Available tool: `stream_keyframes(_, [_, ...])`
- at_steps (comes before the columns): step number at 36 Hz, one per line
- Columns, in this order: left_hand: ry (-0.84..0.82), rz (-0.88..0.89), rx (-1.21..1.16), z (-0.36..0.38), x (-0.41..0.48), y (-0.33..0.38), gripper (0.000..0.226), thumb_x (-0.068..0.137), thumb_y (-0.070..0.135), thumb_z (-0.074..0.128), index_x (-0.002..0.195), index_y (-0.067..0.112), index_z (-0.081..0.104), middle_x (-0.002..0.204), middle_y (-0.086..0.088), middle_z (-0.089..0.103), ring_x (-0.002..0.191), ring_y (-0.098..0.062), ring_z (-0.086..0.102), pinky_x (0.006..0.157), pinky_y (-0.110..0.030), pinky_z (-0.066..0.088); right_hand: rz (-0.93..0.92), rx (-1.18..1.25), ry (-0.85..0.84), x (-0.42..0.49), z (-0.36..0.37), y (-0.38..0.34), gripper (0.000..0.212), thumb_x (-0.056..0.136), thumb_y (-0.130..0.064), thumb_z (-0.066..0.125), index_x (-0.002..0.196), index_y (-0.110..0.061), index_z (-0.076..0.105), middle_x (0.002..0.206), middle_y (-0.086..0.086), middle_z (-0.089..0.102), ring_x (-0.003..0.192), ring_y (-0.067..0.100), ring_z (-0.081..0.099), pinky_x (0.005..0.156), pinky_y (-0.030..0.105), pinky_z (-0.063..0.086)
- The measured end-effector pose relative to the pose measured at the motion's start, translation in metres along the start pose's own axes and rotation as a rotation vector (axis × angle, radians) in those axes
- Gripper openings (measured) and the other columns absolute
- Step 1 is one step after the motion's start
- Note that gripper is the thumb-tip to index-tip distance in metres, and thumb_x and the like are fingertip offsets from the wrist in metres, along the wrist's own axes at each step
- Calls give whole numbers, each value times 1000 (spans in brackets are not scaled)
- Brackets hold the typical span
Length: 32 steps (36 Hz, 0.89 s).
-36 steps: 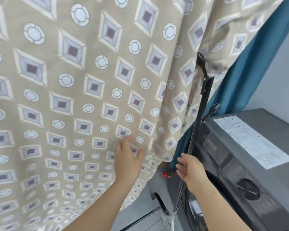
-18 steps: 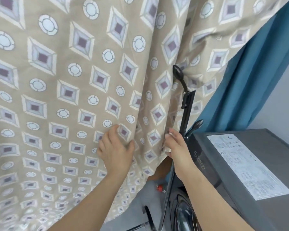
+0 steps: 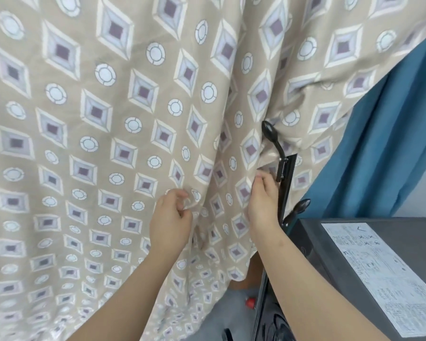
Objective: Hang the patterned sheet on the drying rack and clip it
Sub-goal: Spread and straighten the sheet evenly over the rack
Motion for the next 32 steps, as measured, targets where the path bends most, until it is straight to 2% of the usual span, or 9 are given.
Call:
stream_keyframes(5, [36,57,27,-3,9,13,24,79,-1,54,89,16,67,98,2,50,94,-14,49,71,-14,28,-98,37,-50,-3,3,-23,16,93,-4,43,83,-14,51,71,-5,48,58,-2,47,59,13,38])
stream_keyframes(9, [70,149,-126,-5,10,41,21,80,4,57,83,25,63,95,7,49,99,-12,46,79,-15,36,-239,-37,-119,-6,10,-44,24,90,-8,49,78,-29,52,83,1,51,68,8,44,69,24,38])
stream_keyframes(11, [61,192,-195,-4,10,57,14,78,17,54,86,27,60,99,6,50,105,-13,46,91,-25,39,-301,-76,-110,-7,9,-55,30,89,-8,51,86,-38,53,101,2,49,77,3,47,82,26,41])
stream_keyframes(14, [45,251,-233,-2,15,75,17,76,27,52,92,28,57,97,12,47,107,-17,48,96,-30,39,-324,-71,-115,-8,11,-66,33,90,-5,50,105,-34,51,116,3,49,91,6,49,97,30,40])
stream_keyframes(17, [57,342,-210,-3,18,88,34,76,37,55,105,21,57,106,7,47,107,-5,42,96,-8,28,-337,-56,-124,-7,13,-71,35,90,-6,49,118,-27,48,123,-3,51,113,13,49,107,36,36])
stream_keyframes(21, [124,401,-179,-8,16,97,56,73,47,50,118,12,52,119,2,42,113,-3,32,95,2,13,-337,-8,-198,-11,13,-78,36,93,-4,46,114,-32,49,117,-19,52,107,-4,49,100,19,37])
stream_keyframes(24, [189,375,-208,-12,18,98,64,71,44,55,125,10,46,123,1,37,116,-4,29,96,3,10,-343,16,-210,-9,13,-83,36,93,-6,48,104,-39,52,108,-7,59,87,2,54,83,19,44])
stream_keyframes(29, [187,252,-245,-8,25,95,75,76,20,71,138,9,31,136,-10,34,128,-19,28,105,-19,19,-342,29,-231,-4,18,-84,28,92,-6,48,112,-21,60,114,7,64,104,19,60,99,41,46])
stream_keyframes(32, [172,264,-268,-4,23,98,74,74,27,65,138,12,31,136,-9,34,130,-22,30,110,-31,25,-377,29,-284,-4,21,-88,31,92,-1,45,105,-23,62,104,-6,66,100,11,60,98,36,46])
Point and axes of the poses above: each hand's wrist, its own x-axis towards the middle knuckle, its own z-axis out of the palm, y = z × x, the point moved 6 cm from there along x, towards the middle knuckle
